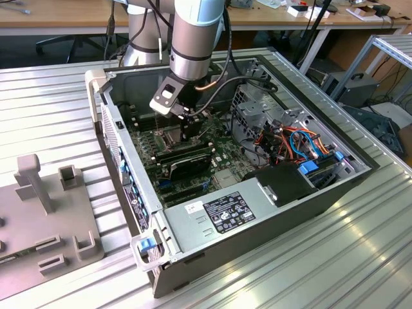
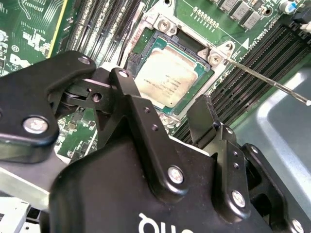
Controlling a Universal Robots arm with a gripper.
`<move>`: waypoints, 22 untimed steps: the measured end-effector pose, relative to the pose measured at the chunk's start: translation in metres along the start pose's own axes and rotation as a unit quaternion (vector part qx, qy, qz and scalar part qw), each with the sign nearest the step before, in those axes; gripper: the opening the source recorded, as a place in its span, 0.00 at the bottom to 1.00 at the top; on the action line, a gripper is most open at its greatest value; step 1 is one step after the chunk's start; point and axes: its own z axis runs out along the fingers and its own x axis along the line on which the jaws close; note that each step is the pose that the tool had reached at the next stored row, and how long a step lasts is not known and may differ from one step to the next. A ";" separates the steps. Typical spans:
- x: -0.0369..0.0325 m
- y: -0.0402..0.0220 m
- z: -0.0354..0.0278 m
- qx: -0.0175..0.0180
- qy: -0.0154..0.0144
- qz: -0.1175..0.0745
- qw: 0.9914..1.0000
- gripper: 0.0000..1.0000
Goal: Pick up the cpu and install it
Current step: 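Place the cpu into insertion slot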
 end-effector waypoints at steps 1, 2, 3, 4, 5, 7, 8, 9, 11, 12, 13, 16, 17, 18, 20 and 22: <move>0.0000 0.0000 0.0000 0.000 0.000 0.000 1.000 0.68; 0.0000 0.0000 -0.0001 0.000 0.000 0.000 1.000 0.68; 0.0000 0.0000 -0.0003 0.000 0.000 0.000 1.000 0.68; 0.0000 0.0000 -0.0004 0.000 0.000 0.000 1.000 0.68; 0.0000 0.0000 -0.0005 0.000 0.000 0.000 1.000 0.67; 0.0000 0.0000 -0.0006 0.000 0.000 0.000 1.000 0.60; 0.0000 0.0000 -0.0007 0.000 0.000 0.000 1.000 0.60; -0.0001 0.0000 -0.0008 0.000 0.000 0.000 1.000 0.53; 0.0000 0.0000 -0.0009 0.000 0.000 0.000 1.000 0.42; -0.0001 0.0000 -0.0010 0.000 0.000 0.000 1.000 0.35; 0.0000 0.0000 -0.0011 0.000 0.000 0.000 1.000 0.29; -0.0001 0.0000 -0.0014 0.000 0.000 0.000 1.000 0.11; 0.0000 0.0000 -0.0015 0.000 0.000 0.000 1.000 0.11; 0.0000 0.0000 -0.0016 0.000 0.000 0.000 1.000 0.11; -0.0001 0.0000 -0.0015 0.000 0.000 0.000 1.000 0.11; -0.0001 0.0000 0.0003 0.000 0.000 0.000 1.000 0.11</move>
